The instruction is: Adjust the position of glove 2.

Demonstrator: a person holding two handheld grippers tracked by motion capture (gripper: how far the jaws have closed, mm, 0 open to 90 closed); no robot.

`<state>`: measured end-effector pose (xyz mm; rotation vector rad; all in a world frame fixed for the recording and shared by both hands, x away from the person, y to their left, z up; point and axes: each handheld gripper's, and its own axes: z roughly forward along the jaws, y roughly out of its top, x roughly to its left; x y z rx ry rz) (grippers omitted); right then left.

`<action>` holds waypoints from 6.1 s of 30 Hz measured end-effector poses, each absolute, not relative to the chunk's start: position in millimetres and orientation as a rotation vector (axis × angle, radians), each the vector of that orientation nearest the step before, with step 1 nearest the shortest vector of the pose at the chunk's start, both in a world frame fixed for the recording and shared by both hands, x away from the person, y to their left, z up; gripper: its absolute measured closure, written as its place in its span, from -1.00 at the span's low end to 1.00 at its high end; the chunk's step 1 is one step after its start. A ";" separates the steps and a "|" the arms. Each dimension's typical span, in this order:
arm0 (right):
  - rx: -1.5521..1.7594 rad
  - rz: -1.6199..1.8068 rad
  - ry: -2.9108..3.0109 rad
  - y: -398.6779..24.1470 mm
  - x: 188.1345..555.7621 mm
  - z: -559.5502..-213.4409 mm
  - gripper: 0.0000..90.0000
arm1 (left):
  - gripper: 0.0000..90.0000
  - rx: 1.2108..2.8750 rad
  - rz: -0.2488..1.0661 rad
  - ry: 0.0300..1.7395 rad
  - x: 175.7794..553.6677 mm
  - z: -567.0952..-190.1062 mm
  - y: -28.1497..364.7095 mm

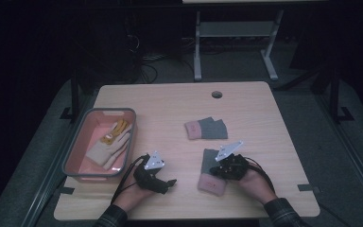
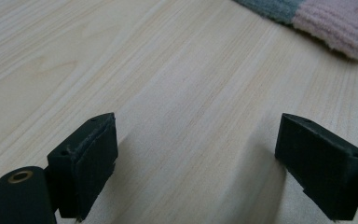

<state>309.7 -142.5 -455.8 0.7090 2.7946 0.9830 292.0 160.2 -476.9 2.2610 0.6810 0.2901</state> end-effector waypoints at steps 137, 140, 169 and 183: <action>1.209 1.024 2.339 -250.0 342.0 -482.7 -0.77 | 0.99 2.233 0.205 0.943 368.7 -452.4 140.9; 1.209 1.024 2.339 -250.0 342.0 -482.7 -0.77 | 0.99 2.244 0.192 0.941 357.7 -451.2 143.3; 1.209 1.022 2.336 -249.7 342.0 -482.8 -0.77 | 0.11 2.164 0.247 1.040 321.4 -445.7 159.5; 1.199 1.008 2.349 -249.5 341.8 -481.7 -0.72 | -0.05 2.119 0.217 1.148 326.7 -462.4 160.9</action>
